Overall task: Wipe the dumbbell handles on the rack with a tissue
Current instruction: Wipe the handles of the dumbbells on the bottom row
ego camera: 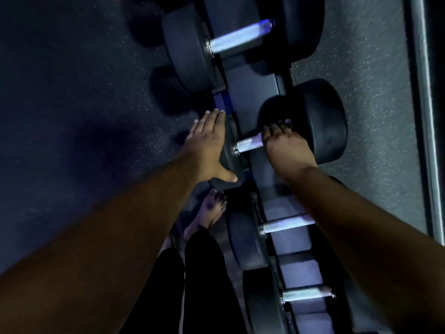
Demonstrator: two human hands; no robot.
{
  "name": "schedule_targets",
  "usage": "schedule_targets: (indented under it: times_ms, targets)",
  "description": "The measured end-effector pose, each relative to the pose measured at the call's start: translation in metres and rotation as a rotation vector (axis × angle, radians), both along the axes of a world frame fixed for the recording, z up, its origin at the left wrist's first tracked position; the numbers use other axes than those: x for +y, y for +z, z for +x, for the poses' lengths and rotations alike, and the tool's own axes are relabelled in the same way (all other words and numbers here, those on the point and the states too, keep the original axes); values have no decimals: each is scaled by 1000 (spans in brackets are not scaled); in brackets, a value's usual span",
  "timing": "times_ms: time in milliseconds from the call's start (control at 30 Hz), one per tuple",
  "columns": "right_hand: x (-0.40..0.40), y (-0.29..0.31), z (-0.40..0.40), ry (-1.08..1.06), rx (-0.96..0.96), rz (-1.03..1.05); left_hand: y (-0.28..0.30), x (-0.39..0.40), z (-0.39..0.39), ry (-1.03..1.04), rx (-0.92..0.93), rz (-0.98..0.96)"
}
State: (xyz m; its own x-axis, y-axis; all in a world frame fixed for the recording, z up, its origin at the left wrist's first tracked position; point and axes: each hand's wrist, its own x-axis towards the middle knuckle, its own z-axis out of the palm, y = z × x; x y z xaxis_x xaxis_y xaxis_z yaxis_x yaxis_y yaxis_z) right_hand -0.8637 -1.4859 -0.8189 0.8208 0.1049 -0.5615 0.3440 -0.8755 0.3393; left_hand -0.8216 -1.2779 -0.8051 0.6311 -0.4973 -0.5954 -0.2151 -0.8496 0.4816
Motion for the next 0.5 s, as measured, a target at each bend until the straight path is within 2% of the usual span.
schedule_targets:
  times_ms: [100,200,300,400,500]
  targets:
    - [-3,14,-11,7,-56,145,0,4,-19,50,-52,6]
    - [5,38,-33,-153,36,324,6,8,-54,99,-141,-19]
    - [12,49,-78,-240,-48,443,18,11,-99,86,-170,-52]
    - [14,44,-133,-258,-7,437,19,12,-144,-4,-149,-63]
    - [11,40,-171,-280,89,397,16,8,-180,-97,-35,-75]
